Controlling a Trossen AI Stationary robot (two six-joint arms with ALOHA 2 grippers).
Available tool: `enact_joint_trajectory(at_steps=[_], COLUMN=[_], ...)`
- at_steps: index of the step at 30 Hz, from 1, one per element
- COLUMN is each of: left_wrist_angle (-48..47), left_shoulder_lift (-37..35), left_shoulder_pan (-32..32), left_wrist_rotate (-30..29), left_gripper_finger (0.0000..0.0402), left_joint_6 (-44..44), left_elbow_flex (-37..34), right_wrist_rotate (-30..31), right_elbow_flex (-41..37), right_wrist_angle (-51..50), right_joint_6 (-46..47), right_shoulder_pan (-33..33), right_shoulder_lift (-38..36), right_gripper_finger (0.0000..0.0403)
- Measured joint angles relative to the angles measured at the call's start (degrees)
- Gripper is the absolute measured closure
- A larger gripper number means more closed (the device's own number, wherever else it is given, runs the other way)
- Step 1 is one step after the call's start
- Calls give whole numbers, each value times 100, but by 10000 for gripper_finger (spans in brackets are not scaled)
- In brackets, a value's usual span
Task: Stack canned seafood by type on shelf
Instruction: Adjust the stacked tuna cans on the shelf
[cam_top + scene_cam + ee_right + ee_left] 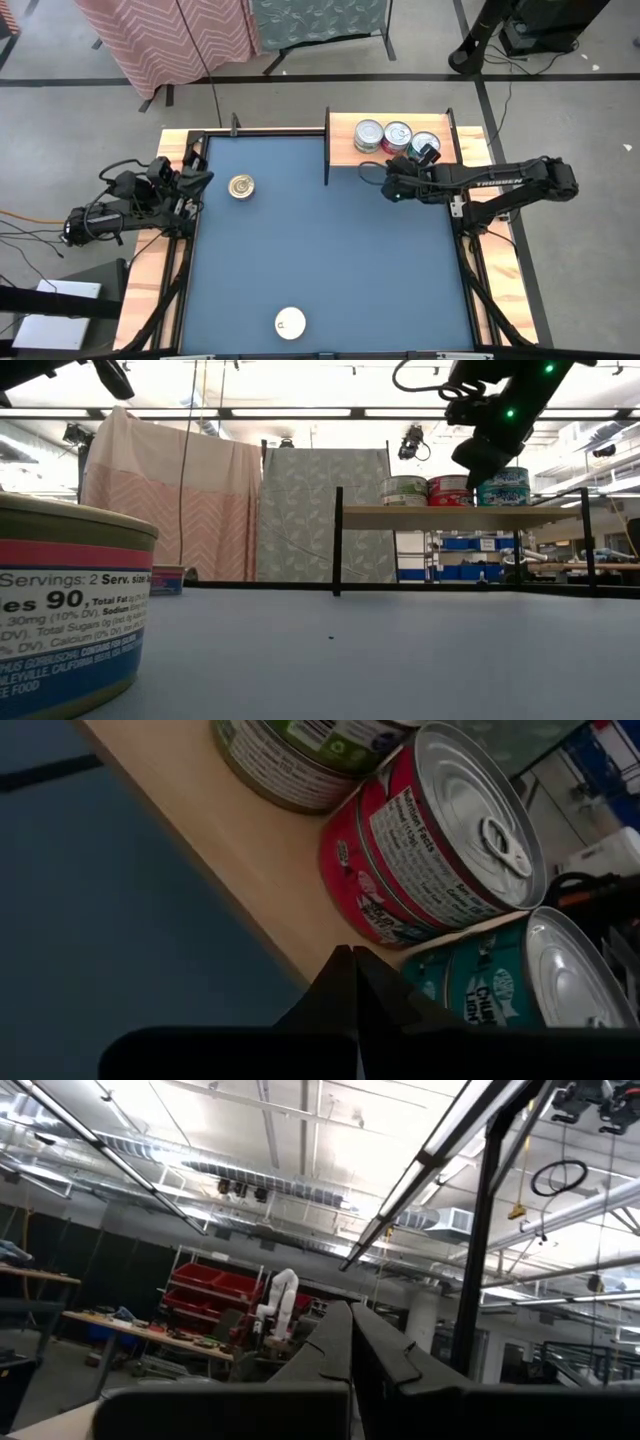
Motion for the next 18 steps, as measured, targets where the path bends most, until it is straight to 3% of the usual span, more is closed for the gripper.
enact_joint_trajectory(at_steps=[18], left_wrist_angle=[26], left_shoulder_lift=[0], left_shoulder_pan=[0], left_wrist_rotate=[165], left_gripper_finger=[398], left_joint_6=[-31], left_elbow_flex=[0], right_wrist_rotate=[20], right_elbow_flex=[-2], right_wrist_angle=[-11], right_joint_6=[-355], right_shoulder_pan=[-898], right_shoulder_lift=[0], right_gripper_finger=[401])
